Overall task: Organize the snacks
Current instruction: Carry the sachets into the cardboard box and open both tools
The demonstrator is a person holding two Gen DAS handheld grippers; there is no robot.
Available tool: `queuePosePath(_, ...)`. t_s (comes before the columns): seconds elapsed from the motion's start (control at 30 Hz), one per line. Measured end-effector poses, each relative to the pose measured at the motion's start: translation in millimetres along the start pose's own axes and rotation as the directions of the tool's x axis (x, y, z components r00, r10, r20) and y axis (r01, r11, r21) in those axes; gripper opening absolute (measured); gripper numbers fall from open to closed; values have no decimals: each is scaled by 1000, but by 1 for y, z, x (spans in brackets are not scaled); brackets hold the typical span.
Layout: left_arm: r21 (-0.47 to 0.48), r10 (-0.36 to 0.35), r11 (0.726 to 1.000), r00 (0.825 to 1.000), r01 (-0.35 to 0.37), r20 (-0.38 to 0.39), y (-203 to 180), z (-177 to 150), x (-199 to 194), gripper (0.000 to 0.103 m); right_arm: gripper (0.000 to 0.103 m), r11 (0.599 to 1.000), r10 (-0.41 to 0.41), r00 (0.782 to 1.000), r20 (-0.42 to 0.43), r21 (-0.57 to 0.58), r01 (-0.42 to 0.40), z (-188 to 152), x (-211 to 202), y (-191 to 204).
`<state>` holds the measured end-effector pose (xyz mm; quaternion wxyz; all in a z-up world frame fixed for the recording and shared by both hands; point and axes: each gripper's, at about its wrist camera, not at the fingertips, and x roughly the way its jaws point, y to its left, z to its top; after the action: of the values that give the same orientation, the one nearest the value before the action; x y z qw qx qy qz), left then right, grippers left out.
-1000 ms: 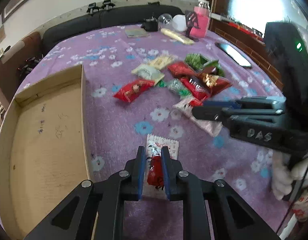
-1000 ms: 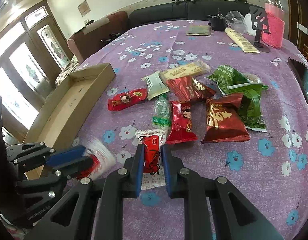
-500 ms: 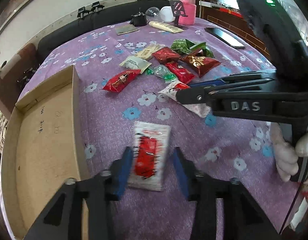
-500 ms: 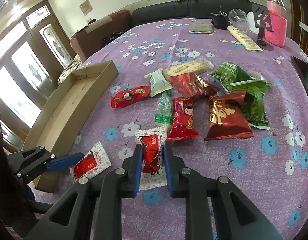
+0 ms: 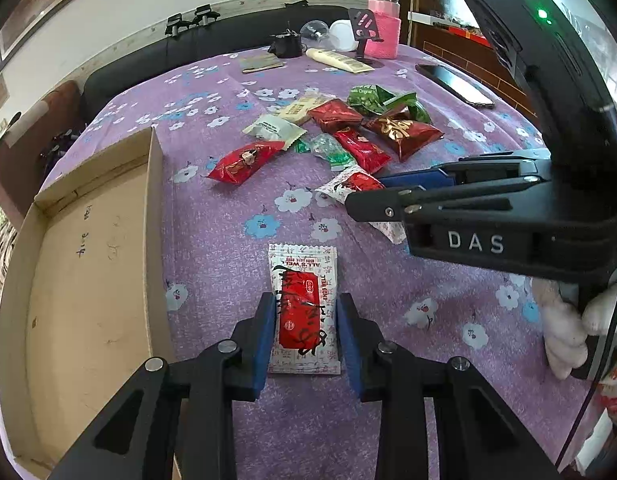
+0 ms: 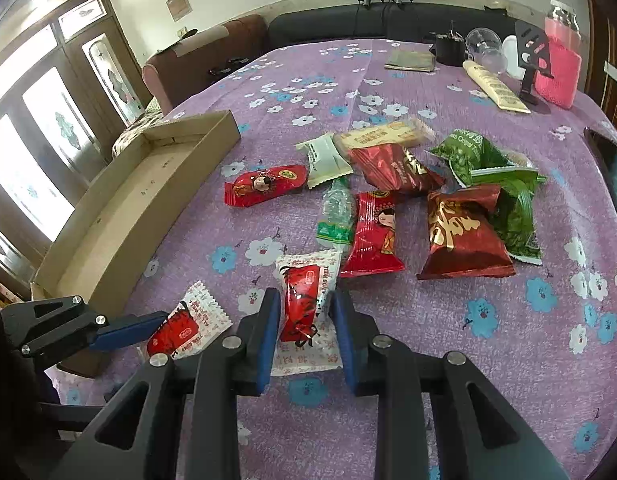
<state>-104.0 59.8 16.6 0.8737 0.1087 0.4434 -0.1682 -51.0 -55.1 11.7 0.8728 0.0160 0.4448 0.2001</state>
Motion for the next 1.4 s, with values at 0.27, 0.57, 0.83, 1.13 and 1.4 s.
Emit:
queuePosePath(0.27,-13,-4,1000,1000,5,24,0,-2,-6,29,22,997,-62,998,19,-51,63,-4,-1,10)
queuePosePath(0.57,-123,-88,987,986,106,144,31,-11,-54,29,18,1000,-28,997,77,2,28,-7,-29,17)
queuePosePath(0.83,-232,-45,968,972,100,231,79,-30,-93,29,18,998,20,995,102,-63,-13,0,-52,67)
queuePosePath(1.13,-379,146,924,966,-56,213,144,-63,-107,29,19,977,129,990,50,-178,-118,16,-42,146)
queuePosePath(1.4,-430,266,885,952,-179,151,177,-79,-100,29,19,958,169,985,-34,-229,-172,24,-3,204)
